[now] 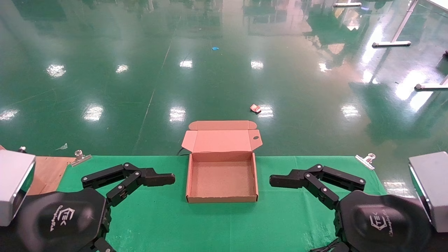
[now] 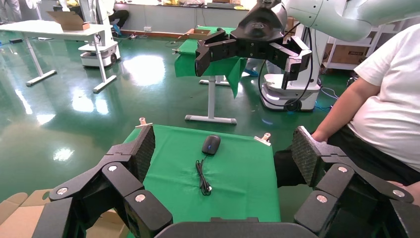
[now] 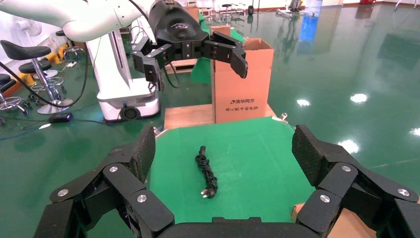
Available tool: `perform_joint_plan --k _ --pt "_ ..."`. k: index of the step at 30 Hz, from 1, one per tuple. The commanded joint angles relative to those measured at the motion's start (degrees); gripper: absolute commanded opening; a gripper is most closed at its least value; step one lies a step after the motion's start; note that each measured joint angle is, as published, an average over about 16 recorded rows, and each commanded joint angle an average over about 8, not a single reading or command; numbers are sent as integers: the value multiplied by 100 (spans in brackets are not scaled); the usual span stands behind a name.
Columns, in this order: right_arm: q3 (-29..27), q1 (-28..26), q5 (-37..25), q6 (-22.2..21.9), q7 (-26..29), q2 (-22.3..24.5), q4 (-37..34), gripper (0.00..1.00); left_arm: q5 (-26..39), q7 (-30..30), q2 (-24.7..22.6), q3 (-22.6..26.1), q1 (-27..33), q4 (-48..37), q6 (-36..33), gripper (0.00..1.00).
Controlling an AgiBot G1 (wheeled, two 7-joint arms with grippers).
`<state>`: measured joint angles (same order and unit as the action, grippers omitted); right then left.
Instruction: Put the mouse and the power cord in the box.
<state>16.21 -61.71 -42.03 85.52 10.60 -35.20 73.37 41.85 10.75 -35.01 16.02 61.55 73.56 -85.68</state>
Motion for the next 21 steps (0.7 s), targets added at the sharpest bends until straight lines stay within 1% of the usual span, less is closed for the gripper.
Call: perform_joint_plan --k 1,21 --pt "0 0 0 0 0 0 0 100 0 0 0 0 0 0 0 100" --pt "0 0 0 0 0 0 0 100 0 0 0 0 0 0 0 100"
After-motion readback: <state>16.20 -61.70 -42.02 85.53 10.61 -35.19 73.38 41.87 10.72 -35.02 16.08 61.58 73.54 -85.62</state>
